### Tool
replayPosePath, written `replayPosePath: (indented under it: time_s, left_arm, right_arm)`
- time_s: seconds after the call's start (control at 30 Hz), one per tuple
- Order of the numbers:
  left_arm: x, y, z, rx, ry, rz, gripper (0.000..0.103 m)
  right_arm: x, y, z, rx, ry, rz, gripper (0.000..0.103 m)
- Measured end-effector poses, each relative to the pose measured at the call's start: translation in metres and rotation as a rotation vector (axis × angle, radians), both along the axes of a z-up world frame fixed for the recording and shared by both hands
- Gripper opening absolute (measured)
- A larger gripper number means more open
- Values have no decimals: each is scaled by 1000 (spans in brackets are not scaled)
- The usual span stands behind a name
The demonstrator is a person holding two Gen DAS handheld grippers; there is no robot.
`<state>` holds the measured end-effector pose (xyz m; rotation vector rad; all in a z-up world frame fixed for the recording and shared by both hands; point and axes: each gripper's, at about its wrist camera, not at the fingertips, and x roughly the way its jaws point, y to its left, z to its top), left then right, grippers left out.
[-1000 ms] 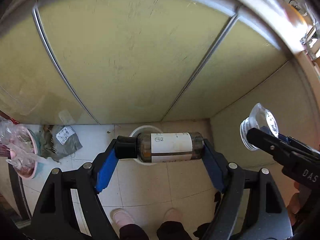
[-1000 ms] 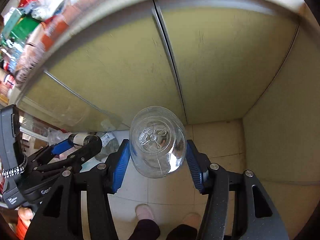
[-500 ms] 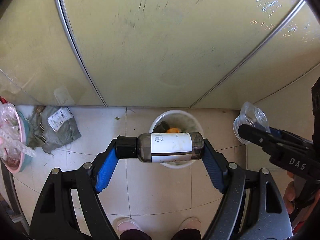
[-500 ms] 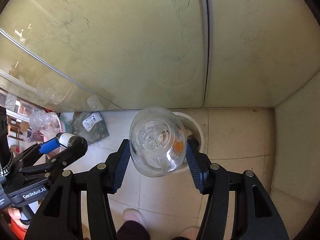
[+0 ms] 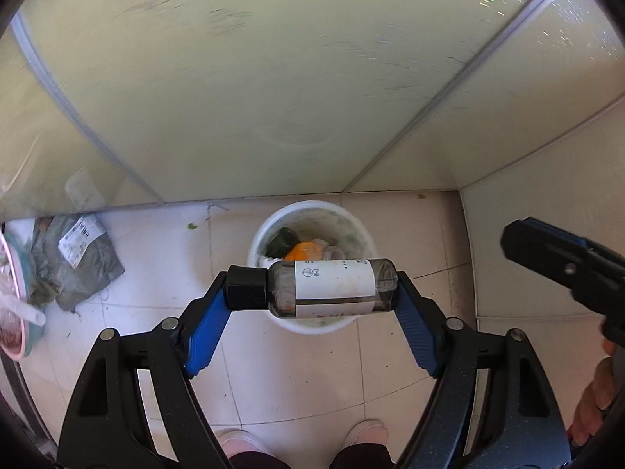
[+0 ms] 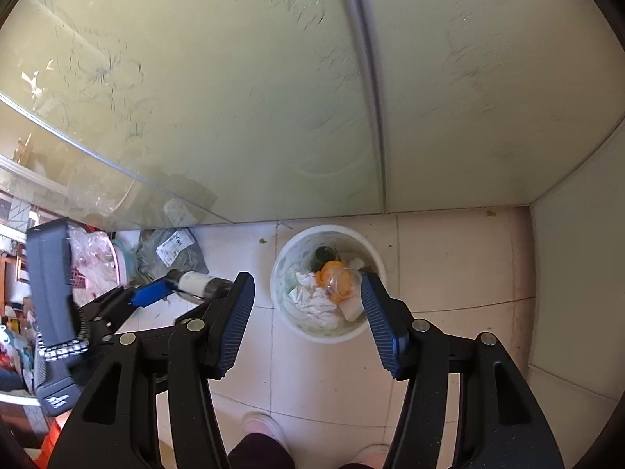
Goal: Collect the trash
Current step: 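Open both tools over the bin, dropping the bottle and cup inside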
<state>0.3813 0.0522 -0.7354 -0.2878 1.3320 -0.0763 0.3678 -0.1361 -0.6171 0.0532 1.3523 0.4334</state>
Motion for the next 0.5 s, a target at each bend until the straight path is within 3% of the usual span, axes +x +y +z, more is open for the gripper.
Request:
replayPosePath:
  time_s: [0.13,0.33,0.5]
  left_arm:
    - [6,-15,0,-8,7,-51,82]
    - [6,-22,23,28,-29,-72,82]
    - [-2,-18,79,83,-68,-70,82]
  right_arm:
    - [0,-2,17,-10,-31,-13,55]
    - [1,-7,41,6,-67,-32,57]
    - [-2,-4,68,18,-75,-42,57]
